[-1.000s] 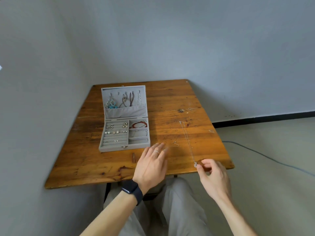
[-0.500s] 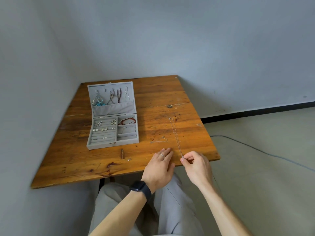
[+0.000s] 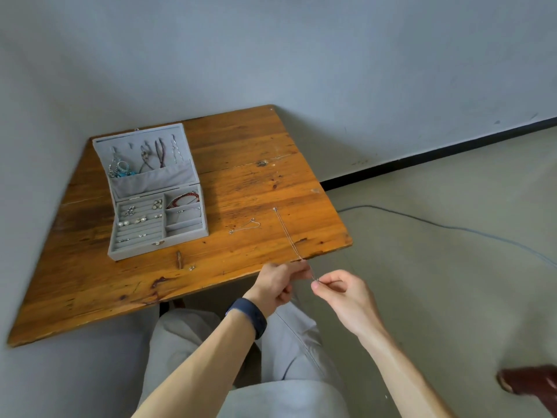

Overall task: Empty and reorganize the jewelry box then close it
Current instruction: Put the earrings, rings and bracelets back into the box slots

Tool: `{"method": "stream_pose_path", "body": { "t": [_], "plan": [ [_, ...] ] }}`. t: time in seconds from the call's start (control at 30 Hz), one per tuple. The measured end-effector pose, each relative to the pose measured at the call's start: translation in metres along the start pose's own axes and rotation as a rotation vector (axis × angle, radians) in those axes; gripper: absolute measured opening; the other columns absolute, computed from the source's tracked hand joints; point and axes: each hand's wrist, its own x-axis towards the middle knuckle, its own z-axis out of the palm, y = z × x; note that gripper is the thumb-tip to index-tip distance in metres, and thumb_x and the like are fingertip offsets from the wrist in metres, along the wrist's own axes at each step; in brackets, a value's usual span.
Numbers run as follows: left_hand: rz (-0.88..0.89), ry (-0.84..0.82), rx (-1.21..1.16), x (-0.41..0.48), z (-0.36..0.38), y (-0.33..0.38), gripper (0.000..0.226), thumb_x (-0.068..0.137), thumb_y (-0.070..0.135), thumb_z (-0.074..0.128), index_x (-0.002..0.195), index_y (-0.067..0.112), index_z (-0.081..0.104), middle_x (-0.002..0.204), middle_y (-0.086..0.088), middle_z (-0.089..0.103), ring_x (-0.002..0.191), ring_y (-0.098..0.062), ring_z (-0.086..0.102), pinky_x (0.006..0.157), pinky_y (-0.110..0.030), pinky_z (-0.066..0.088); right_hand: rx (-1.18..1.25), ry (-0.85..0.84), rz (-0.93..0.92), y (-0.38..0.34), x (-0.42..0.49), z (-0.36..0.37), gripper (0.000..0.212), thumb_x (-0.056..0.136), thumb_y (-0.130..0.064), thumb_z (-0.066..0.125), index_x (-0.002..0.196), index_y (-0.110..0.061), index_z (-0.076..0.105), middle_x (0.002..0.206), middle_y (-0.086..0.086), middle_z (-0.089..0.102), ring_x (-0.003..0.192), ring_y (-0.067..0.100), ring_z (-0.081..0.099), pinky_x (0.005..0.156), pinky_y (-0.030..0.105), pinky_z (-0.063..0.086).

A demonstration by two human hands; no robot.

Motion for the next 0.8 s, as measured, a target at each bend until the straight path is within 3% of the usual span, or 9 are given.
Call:
{"method": "stream_pose_path", "body": {
  "t": [0.17, 0.33, 0.5, 0.6, 0.7, 0.8],
  "plan": [
    [-0.023, -0.017, -0.135, 0.004, 0.011, 0.008, 0.018, 0.089, 0.023, 0.068, 0.101, 0.011, 0.072, 0.092, 0.002, 0.076, 0.052, -0.010, 0.035, 0.046, -0.021, 0.024, 0.021, 0.003, 0.028, 0.013, -0.015, -0.010, 0.010, 0.078, -0.031, 0.081, 0.078, -0.028, 0.071, 0.074, -0.010, 0.073, 0.066, 0.002, 0.066, 0.058, 0.009, 0.044],
    [0.008, -0.135, -0.198, 0.009, 0.008, 0.033, 0.010, 0.092, 0.030, 0.058, 0.092, 0.020, 0.060, 0.069, 0.011, 0.055, 0.051, -0.008, 0.036, 0.047, -0.021, 0.023, 0.030, 0.001, 0.043, 0.017, -0.021, -0.019, 0.012, 0.077, -0.034, 0.080, 0.079, -0.038, 0.069, 0.074, -0.011, 0.073, 0.064, 0.000, 0.064, 0.057, 0.009, 0.043],
    [0.084, -0.097, -0.267, 0.014, -0.020, 0.066, 0.018, 0.095, 0.035, 0.056, 0.102, 0.020, 0.064, 0.069, 0.011, 0.048, 0.053, -0.007, 0.035, 0.052, -0.022, 0.020, 0.063, 0.014, 0.046, 0.021, -0.025, -0.035, 0.010, 0.079, -0.029, 0.081, 0.078, -0.028, 0.071, 0.074, -0.009, 0.073, 0.061, 0.000, 0.062, 0.056, 0.010, 0.042],
    [0.114, -0.091, -0.261, 0.014, -0.040, 0.082, 0.022, 0.095, 0.038, 0.056, 0.081, 0.023, 0.063, 0.067, 0.010, 0.048, 0.053, -0.008, 0.036, 0.053, -0.023, 0.020, 0.069, -0.006, 0.030, 0.022, -0.027, -0.040, 0.010, 0.080, -0.026, 0.081, 0.079, -0.025, 0.071, 0.074, -0.007, 0.073, 0.063, 0.001, 0.063, 0.058, 0.010, 0.043],
    [0.062, -0.125, -0.169, 0.010, -0.057, 0.087, 0.035, 0.092, 0.042, 0.060, 0.061, 0.026, 0.053, 0.052, 0.011, 0.035, 0.049, -0.010, 0.033, 0.051, -0.025, 0.019, 0.054, -0.009, 0.018, 0.021, -0.026, -0.040, 0.010, 0.080, -0.027, 0.081, 0.080, -0.025, 0.071, 0.075, -0.007, 0.074, 0.065, 0.001, 0.063, 0.061, 0.013, 0.043],
    [0.016, -0.198, -0.003, 0.006, -0.073, 0.083, 0.018, 0.088, 0.036, 0.069, 0.084, 0.020, 0.073, 0.045, 0.010, 0.026, 0.046, -0.009, 0.026, 0.049, -0.024, 0.018, 0.041, -0.009, 0.008, 0.021, -0.023, -0.037, 0.010, 0.081, -0.027, 0.080, 0.080, -0.026, 0.071, 0.076, -0.007, 0.074, 0.066, 0.002, 0.063, 0.061, 0.013, 0.043]
  ]
}}
